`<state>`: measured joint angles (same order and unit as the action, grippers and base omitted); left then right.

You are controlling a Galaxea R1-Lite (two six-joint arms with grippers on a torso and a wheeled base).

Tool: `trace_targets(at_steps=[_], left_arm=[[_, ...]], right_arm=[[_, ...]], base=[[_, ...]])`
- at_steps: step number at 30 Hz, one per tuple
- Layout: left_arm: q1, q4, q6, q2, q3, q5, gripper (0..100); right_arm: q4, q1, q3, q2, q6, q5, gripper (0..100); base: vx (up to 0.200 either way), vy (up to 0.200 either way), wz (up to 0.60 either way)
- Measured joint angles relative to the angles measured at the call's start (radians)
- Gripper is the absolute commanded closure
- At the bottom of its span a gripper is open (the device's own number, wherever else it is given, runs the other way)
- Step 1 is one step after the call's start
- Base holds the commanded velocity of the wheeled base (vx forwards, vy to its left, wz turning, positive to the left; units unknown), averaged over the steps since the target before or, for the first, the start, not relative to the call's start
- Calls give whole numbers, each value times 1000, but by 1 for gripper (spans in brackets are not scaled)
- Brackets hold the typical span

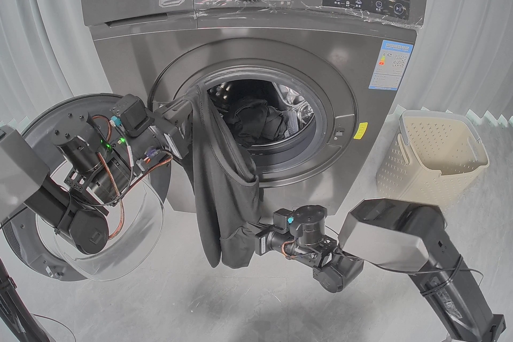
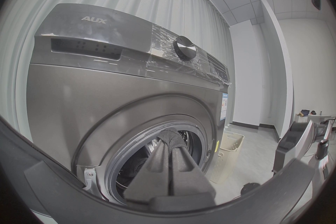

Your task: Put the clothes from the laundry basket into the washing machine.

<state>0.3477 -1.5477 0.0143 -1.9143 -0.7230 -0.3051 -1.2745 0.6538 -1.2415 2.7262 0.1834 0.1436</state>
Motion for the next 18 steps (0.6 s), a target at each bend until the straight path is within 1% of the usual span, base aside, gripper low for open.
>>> trace_targets(at_steps=[6, 11, 15, 18], left_arm=[[-18, -1, -1, -2, -1, 3, 100], [-30, -1, -1, -3, 4, 5, 100], [-36, 0, -1, -4, 19, 5, 100], [-38, 0, -1, -4, 34, 5, 100]], right_arm=[[-85, -38, 224, -133, -52, -24, 100], [-178, -101, 385, -243, -83, -37, 100], [-221, -173, 480, -344, -93, -39, 100], [-247, -219, 529, -412, -97, -35, 100]], base=[[0, 0, 0], [0, 0, 0], [0, 0, 0], [0, 0, 0]])
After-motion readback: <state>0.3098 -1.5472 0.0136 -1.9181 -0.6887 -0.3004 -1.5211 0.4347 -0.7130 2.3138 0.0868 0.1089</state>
